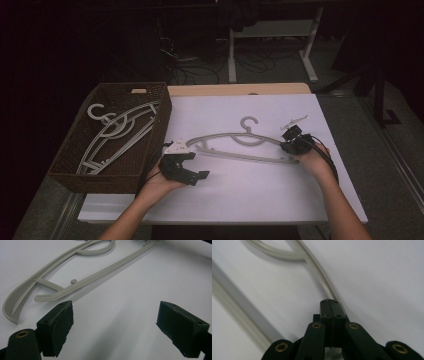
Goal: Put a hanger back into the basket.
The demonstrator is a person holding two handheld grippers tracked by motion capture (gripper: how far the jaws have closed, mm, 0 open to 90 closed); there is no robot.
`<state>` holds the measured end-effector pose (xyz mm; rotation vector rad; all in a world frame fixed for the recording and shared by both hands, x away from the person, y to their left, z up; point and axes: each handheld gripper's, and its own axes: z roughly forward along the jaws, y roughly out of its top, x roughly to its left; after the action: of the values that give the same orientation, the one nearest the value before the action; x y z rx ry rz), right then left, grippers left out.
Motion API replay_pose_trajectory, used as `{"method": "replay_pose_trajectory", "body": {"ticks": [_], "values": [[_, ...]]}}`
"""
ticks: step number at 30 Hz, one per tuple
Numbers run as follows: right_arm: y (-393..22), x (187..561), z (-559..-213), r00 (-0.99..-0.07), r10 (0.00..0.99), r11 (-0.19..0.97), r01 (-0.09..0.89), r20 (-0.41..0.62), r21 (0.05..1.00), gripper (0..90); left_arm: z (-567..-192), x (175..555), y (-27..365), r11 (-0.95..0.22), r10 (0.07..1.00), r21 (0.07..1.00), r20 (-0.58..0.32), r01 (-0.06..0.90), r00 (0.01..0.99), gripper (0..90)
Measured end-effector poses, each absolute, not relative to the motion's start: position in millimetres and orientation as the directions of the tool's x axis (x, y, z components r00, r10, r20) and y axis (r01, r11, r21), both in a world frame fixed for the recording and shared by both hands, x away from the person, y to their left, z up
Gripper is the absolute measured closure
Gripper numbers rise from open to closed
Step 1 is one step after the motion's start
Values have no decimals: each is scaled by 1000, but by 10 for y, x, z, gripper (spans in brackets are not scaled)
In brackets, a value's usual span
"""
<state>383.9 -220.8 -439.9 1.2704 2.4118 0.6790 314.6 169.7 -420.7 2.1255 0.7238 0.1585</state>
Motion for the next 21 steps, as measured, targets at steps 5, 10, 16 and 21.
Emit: {"method": "replay_pose_trajectory", "body": {"ticks": [5, 10, 16, 21], "values": [[-2052, 3578, -4247, -606, 795, 469, 636, 19, 613, 889, -4213, 3147, 1693, -462, 550, 769, -141, 441, 823, 133], [-1903, 3454, -4258, -650, 760, 498, 608, 26, 618, 889, -4211, 3144, 1681, -464, 548, 769, -140, 439, 825, 133], [-1855, 3464, -4366, -653, 757, 519, 619, 19, 589, 889, -4203, 3153, 1672, -464, 548, 770, -139, 438, 825, 133], [-1840, 3464, -4432, -658, 753, 532, 626, 20, 570, 889, -4197, 3194, 1610, -465, 546, 770, -138, 436, 826, 134]]}}
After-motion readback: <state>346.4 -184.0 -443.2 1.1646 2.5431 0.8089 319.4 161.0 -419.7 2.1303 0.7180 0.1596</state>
